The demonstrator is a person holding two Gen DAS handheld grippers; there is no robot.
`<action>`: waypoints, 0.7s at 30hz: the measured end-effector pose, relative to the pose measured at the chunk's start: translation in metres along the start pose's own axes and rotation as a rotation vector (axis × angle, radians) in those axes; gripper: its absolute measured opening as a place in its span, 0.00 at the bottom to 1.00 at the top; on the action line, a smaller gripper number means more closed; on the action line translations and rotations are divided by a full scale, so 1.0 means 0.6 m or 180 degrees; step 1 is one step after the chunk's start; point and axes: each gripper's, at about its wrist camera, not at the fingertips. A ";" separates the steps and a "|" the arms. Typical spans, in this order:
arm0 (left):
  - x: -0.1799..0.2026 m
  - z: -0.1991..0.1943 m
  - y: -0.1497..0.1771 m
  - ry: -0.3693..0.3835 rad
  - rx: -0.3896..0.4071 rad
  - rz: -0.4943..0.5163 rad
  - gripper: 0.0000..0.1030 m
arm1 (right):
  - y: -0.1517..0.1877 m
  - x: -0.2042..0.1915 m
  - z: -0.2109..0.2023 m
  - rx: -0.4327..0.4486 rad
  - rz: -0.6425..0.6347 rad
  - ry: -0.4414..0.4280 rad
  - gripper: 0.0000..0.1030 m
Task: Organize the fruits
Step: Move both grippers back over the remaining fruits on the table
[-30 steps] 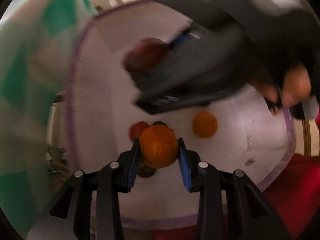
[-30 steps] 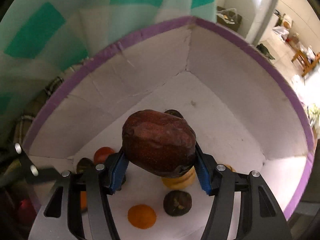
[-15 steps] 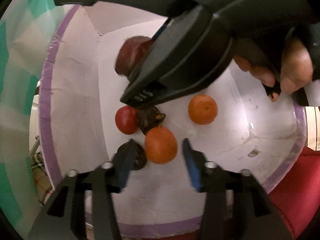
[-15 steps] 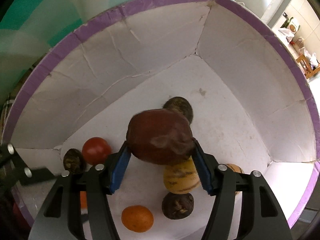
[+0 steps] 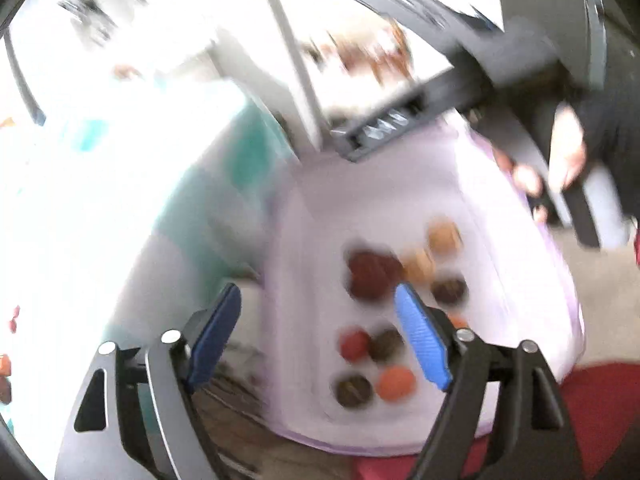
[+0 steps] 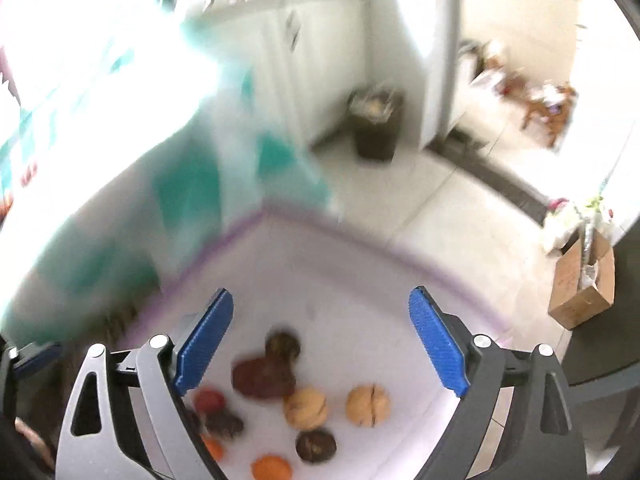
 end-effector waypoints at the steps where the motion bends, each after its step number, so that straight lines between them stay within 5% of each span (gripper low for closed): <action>1: -0.024 -0.014 -0.004 -0.0097 0.0139 -0.0096 0.85 | -0.011 0.005 -0.028 0.0237 0.0093 -0.0061 0.85; 5: -0.149 -0.079 -0.012 -0.0442 0.0475 -0.0849 0.94 | -0.036 -0.023 -0.099 0.0927 0.0129 -0.0439 0.85; 9: -0.293 -0.129 0.017 -0.0873 0.0575 -0.1552 0.98 | -0.050 -0.085 -0.143 0.1176 -0.0076 -0.0804 0.85; 16: -0.520 -0.193 0.150 -0.1609 0.0340 -0.2755 0.98 | -0.068 -0.249 -0.131 0.0945 -0.0578 -0.1233 0.85; 21: -0.634 -0.210 0.244 -0.2077 -0.0025 -0.3101 0.98 | -0.058 -0.411 -0.106 0.0614 -0.1060 -0.1470 0.85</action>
Point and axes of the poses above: each gripper's, at about its wrist camera, not at the fingertips, and z roughly the way its jaws point, x to its right, y to its underside, and after that the axes turned 5 degrees about -y, right-handed
